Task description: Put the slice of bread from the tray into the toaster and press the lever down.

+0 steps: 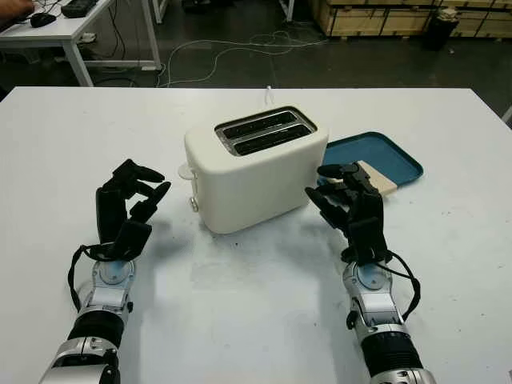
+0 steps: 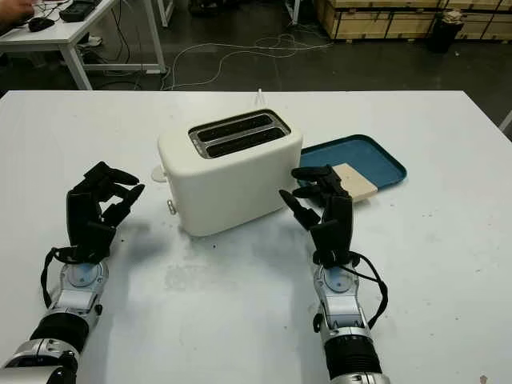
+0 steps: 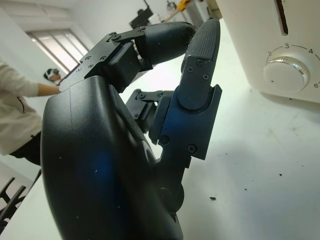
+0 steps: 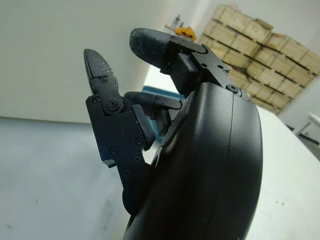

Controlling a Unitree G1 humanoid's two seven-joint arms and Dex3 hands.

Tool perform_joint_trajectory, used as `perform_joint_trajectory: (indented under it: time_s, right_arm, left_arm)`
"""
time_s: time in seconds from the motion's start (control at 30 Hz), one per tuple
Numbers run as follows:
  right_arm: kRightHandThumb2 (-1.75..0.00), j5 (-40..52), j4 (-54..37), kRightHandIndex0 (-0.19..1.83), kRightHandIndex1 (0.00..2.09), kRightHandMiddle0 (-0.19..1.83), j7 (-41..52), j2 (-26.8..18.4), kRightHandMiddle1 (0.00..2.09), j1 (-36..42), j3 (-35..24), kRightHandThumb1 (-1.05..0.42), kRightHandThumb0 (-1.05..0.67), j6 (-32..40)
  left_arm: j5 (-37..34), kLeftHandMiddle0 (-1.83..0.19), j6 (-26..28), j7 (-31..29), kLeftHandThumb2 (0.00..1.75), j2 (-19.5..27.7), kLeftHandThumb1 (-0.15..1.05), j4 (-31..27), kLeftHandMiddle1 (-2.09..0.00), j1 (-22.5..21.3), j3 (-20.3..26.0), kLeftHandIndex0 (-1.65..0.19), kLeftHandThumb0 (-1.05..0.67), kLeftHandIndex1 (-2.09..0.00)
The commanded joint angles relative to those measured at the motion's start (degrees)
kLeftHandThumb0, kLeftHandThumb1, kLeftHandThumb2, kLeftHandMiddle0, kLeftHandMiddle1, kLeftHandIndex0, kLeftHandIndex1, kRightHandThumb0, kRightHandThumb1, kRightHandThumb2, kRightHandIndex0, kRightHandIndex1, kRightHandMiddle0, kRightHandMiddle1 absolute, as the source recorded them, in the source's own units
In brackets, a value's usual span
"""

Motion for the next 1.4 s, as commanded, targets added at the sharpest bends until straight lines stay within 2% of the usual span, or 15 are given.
perform_joint_trajectory:
  time_s: [0.0, 0.13, 0.2, 0.27, 0.4, 0.53, 0.73, 0.9, 1.1, 1.37]
  right_arm:
    - [0.00, 0.8, -1.2, 0.38, 1.42, 0.48, 0.6, -0.6, 1.11, 0.5, -0.2, -0.81, -0.32, 0.7]
    - [-0.01, -0.2, -3.0, 0.37, 1.42, 0.44, 1.0, -3.1, 1.05, 1.2, -1.0, -0.82, -0.36, -2.4]
    - [-0.01, -2.9, -3.2, 0.35, 1.40, 0.42, -1.1, -5.8, 1.00, 1.3, -2.1, -0.83, -0.36, -6.4]
    - [0.00, -6.9, -4.3, 0.35, 1.30, 0.46, -4.5, -8.5, 0.86, 1.5, -3.4, -0.82, -0.37, -8.1]
    - [0.00, -17.1, -2.5, 0.33, 1.19, 0.49, -12.1, -16.7, 0.66, 0.8, -5.1, -0.81, -0.32, -12.0]
    - [0.00, -30.5, -0.1, 0.36, 1.00, 0.54, -20.0, -26.6, 0.51, 1.0, -4.0, -0.73, -0.29, -8.7]
    - [0.00, -42.6, 5.7, 0.46, 0.62, 0.64, -27.5, -35.6, 0.19, 0.4, 1.8, -0.66, -0.29, -4.6]
    - [0.00, -46.2, 9.9, 0.46, 0.44, 0.64, -27.4, -38.0, 0.09, -1.9, 7.1, -0.58, -0.32, 0.6]
    - [0.00, -47.7, 17.6, 0.50, 0.27, 0.64, -28.4, -38.5, 0.03, -6.6, 13.6, -0.51, -0.34, 2.1]
    - [-0.01, -48.9, 33.5, 0.50, 0.21, 0.62, -41.0, -35.7, 0.00, -13.5, 22.5, -0.52, -0.34, 1.1]
  left_arm:
    - [0.0, -0.72, -0.7, 0.2, 0.00, -1.0, 0.91, 0.9, -1.49, 0.7, -0.4, -0.70, -0.62, -1.28]
    - [0.5, -0.71, -0.5, 0.9, 0.01, -1.0, 0.92, 0.6, -1.49, 0.9, -0.5, -0.70, -0.62, -1.29]
    - [0.4, -0.71, -0.8, 0.9, 0.01, -0.9, 0.92, 0.7, -1.50, 0.8, -0.5, -0.70, -0.61, -1.29]
    - [0.1, -0.71, -1.0, 0.6, 0.01, -1.0, 0.92, 0.7, -1.50, 0.8, -0.4, -0.69, -0.61, -1.30]
    - [-0.6, -0.71, -0.8, 0.0, 0.00, -1.1, 0.92, 0.9, -1.50, 0.8, -0.2, -0.69, -0.61, -1.29]
    - [-0.4, -0.71, -0.7, 0.2, 0.00, -1.0, 0.92, 0.9, -1.49, 0.6, -0.2, -0.70, -0.60, -1.29]
    - [0.1, -0.71, -0.4, 0.7, 0.00, -1.0, 0.92, 0.8, -1.50, 0.5, -0.3, -0.69, -0.61, -1.30]
    - [0.2, -0.70, -0.7, 0.6, 0.01, -0.8, 0.92, 1.0, -1.51, 0.3, -0.4, -0.68, -0.60, -1.31]
    - [-0.6, -0.69, -1.5, 0.0, 0.01, -0.8, 0.91, 1.6, -1.50, 0.0, -0.1, -0.68, -0.59, -1.30]
    - [-0.5, -0.69, -1.1, -0.1, 0.00, -0.9, 0.92, 1.2, -1.50, 0.2, -0.1, -0.69, -0.59, -1.29]
